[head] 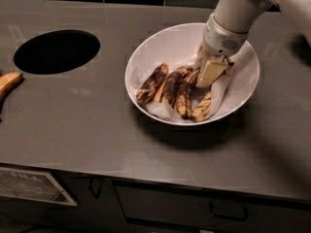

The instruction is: Pick banana from white bowl

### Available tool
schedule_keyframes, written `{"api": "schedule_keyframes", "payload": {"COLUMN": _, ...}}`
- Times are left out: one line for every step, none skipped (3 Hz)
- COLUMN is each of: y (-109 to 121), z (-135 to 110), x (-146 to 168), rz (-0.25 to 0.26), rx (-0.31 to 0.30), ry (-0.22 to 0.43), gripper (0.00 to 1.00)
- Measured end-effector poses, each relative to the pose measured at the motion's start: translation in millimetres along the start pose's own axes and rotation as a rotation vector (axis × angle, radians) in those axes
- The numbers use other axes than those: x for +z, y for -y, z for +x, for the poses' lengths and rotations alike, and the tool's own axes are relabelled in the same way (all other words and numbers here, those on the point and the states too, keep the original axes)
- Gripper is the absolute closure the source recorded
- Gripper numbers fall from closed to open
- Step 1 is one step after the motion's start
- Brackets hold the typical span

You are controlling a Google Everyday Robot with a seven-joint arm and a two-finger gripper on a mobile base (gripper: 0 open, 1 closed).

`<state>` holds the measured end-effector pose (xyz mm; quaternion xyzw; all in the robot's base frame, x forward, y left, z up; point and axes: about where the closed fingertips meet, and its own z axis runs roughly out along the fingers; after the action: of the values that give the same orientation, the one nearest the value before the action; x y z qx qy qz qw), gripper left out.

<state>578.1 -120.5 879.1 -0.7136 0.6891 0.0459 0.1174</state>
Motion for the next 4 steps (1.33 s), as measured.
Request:
{"api": "schedule_keyframes", "payload": {"y": 0, "z": 0, "x": 0, "rz": 0.001, "rx": 0.0, "ry": 0.0, "gripper": 1.0}}
{"api": "schedule_keyframes", "payload": {"y": 1, "z": -1, "x": -1, "rz": 0.006, "rx": 0.0, "ry": -0.001, "gripper": 1.0}}
{"api": "schedule_keyframes", "payload": {"y": -1, "z": -10, "x": -13, "rz": 0.026, "rx": -0.008, "ry": -0.016, "gripper": 1.0}}
{"api": "schedule_keyframes", "payload": {"y": -4, "z": -19, "x": -27, "rz": 0.048, "rx": -0.019, "ry": -0.029, "gripper": 1.0}}
